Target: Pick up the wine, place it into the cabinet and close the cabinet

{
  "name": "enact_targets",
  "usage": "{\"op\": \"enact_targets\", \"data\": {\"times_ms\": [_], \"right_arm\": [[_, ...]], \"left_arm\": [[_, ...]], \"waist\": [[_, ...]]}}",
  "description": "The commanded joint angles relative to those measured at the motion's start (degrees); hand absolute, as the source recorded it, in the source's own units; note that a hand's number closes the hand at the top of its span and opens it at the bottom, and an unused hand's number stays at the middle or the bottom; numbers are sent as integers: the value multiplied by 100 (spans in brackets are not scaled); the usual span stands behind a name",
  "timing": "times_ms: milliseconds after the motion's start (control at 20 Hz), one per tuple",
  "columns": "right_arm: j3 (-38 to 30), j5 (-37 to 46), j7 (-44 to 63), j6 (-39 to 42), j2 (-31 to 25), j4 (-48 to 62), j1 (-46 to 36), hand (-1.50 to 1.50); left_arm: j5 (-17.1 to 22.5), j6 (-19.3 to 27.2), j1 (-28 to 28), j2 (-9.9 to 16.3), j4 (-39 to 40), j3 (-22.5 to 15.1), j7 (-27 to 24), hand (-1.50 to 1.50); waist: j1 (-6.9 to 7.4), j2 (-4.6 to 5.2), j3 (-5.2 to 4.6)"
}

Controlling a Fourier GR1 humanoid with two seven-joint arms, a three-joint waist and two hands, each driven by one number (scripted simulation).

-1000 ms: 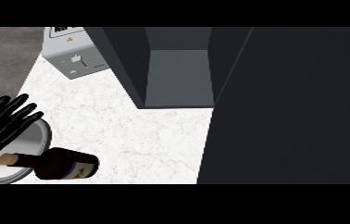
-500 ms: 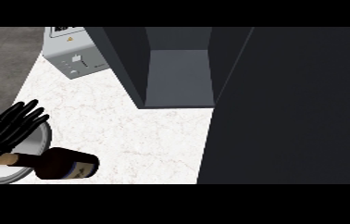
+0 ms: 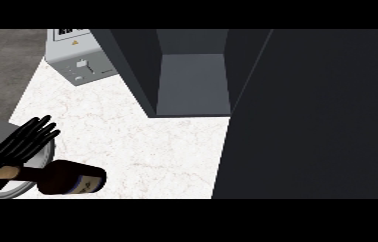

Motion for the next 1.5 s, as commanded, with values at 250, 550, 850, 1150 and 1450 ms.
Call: {"op": "enact_targets", "data": {"times_ms": [250,550,850,1150,1450], "right_arm": [[235,854,598,-241,-278,-1045,26,-150],[439,789,25,-322,-356,-704,233,-150],[418,723,164,-413,-567,-892,131,-150],[327,600,321,-481,-670,-911,-53,-150],[660,759,-222,-707,-665,-679,129,-150]], "left_arm": [[-1623,-142,-238,-265,914,25,-1279,-150],[-2653,176,-615,-159,1800,-132,-2409,-150],[-2619,-239,-490,273,2616,-237,-2930,-150],[-2689,-155,-895,186,3353,-633,-2978,-150],[-2956,79,-910,131,3661,-1055,-3421,-150]], "waist": [[-12,0,-4],[-10,16,1],[-13,8,-2],[-50,5,-6],[-60,2,-4]]}}
